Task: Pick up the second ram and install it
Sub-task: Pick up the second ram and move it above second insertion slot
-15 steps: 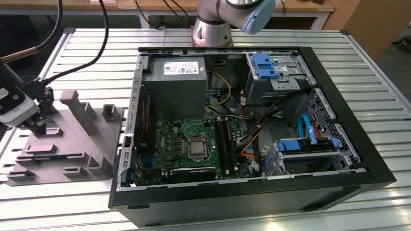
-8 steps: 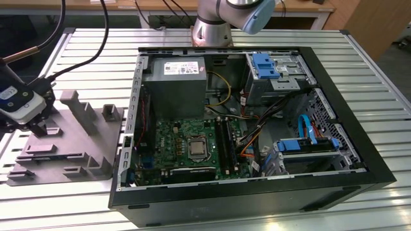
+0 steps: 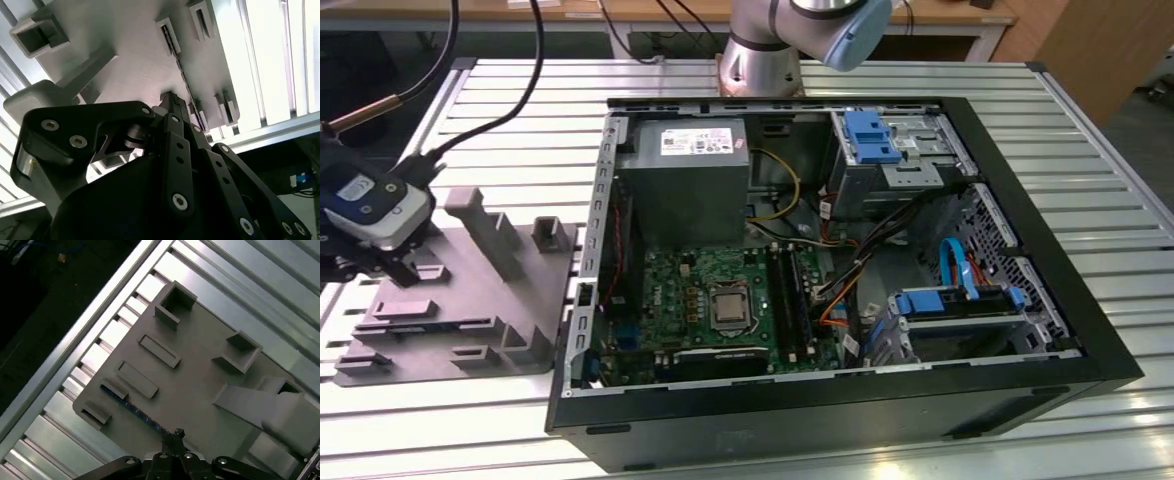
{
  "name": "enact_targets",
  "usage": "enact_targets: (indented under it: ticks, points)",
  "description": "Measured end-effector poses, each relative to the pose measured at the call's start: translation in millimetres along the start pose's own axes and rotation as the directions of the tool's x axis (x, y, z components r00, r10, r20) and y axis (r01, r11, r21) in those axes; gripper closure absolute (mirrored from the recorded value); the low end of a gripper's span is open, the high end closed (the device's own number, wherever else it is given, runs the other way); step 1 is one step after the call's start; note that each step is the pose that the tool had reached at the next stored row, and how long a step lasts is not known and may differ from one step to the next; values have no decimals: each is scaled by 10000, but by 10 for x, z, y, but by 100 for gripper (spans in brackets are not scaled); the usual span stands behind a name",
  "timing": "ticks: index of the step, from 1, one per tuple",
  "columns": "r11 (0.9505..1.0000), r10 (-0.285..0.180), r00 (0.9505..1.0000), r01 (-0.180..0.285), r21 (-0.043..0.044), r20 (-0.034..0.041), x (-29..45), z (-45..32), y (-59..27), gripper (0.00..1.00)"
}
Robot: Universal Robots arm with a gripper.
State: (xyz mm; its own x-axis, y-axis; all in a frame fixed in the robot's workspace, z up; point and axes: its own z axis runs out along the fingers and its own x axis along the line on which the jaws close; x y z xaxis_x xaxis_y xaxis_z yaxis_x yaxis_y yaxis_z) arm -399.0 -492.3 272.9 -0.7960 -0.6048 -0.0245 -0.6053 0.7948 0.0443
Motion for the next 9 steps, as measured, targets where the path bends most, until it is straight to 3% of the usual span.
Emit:
enact_targets:
  ticks: [4, 9]
  points:
    - [9973, -733, 9973, 733, -19, -33, 1, 23, -1, 89]
    - [9868, -1620, 9868, 1620, -46, -70, 1, 51, -2, 89]
